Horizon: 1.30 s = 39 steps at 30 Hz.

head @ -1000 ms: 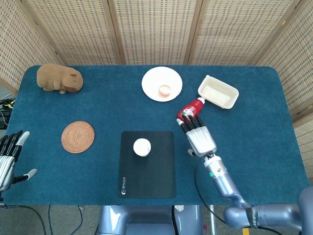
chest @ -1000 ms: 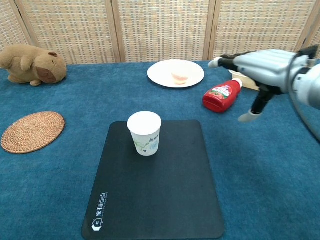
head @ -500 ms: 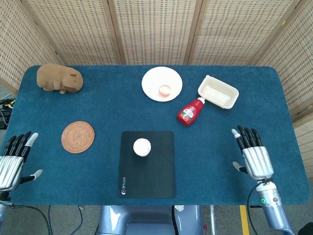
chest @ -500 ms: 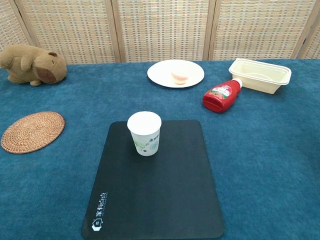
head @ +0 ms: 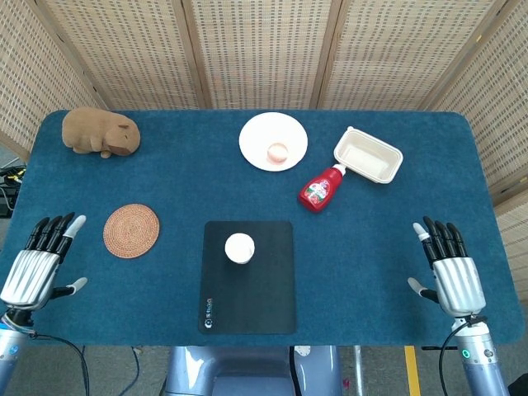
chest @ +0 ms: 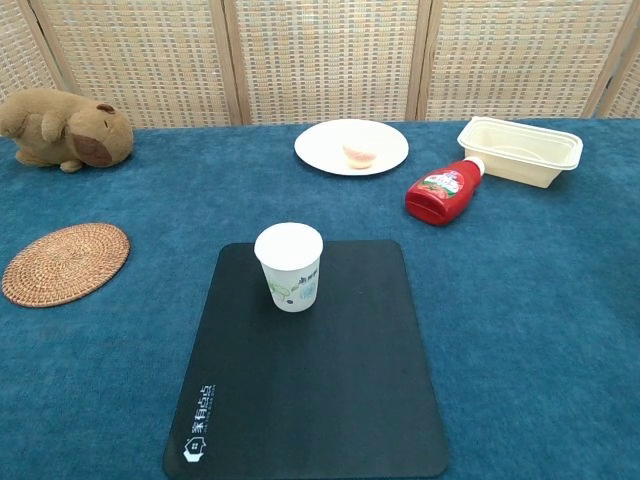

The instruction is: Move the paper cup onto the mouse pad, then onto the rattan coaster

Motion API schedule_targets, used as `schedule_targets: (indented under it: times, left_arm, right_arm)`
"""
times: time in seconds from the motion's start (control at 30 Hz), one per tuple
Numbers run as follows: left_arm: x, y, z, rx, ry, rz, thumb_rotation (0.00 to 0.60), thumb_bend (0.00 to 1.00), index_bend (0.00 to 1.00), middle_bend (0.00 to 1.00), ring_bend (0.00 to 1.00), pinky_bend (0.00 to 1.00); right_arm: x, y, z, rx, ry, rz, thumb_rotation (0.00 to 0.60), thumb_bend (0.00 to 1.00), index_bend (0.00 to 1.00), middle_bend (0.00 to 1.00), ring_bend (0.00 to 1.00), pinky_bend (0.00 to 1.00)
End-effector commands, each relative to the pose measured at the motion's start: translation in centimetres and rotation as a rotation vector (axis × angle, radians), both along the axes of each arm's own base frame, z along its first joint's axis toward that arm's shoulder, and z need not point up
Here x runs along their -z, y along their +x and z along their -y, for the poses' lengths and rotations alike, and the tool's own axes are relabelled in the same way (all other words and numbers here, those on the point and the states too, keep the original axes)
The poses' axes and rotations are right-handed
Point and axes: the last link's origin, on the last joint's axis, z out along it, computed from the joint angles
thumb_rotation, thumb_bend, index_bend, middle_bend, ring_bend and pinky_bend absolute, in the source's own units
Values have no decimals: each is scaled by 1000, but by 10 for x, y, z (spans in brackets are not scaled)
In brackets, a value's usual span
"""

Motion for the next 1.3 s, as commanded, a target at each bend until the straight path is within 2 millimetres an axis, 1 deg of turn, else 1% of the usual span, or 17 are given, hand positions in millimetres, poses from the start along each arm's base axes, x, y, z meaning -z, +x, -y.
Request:
schedule_targets:
  times: [0.03,0.23,0.27,0.37,0.6,0.77,0.9,1.03,1.17,1.3]
  left_arm:
    - [-2,23,-13,84,-34,-25,600,138,0,0,0,0]
    - [-2,68,-39,178,-130,-60,600,137,0,0,0,0]
    - [0,77,-45,189,-149,-62,600,137,0,0,0,0]
    - [6,96,-59,207,-187,-83,600,137,0,0,0,0]
    - [25,128,-83,228,-233,-171,600,137,0,0,0,0]
    - [46,150,-99,218,-288,-226,600,137,0,0,0,0]
    - [64,164,-105,215,-321,-275,600,139,0,0,0,0]
    - [84,179,-108,222,-347,-326,600,139,0,0,0,0]
    - [109,195,-109,233,-374,-358,600,139,0,0,0,0]
    - [123,205,-111,235,-379,-380,600,140,0,0,0,0]
  right_arm:
    - [-1,0,-1,-10,0,8,600,48,0,0,0,0]
    - [-3,-1,-1,-5,-3,22,600,47,0,0,0,0]
    - [-3,-2,-1,-2,-3,26,600,46,0,0,0,0]
    - [-6,-3,-1,3,-8,32,600,46,0,0,0,0]
    - [-13,-7,0,15,-24,58,600,47,0,0,0,0]
    - [-16,-10,0,22,-30,75,600,46,0,0,0,0]
    - [-19,-12,0,24,-34,88,600,46,0,0,0,0]
    - [-22,-14,0,29,-38,106,600,46,0,0,0,0]
    - [-27,-17,0,35,-47,131,600,45,0,0,0,0]
    - [-30,-21,1,43,-51,149,600,47,0,0,0,0]
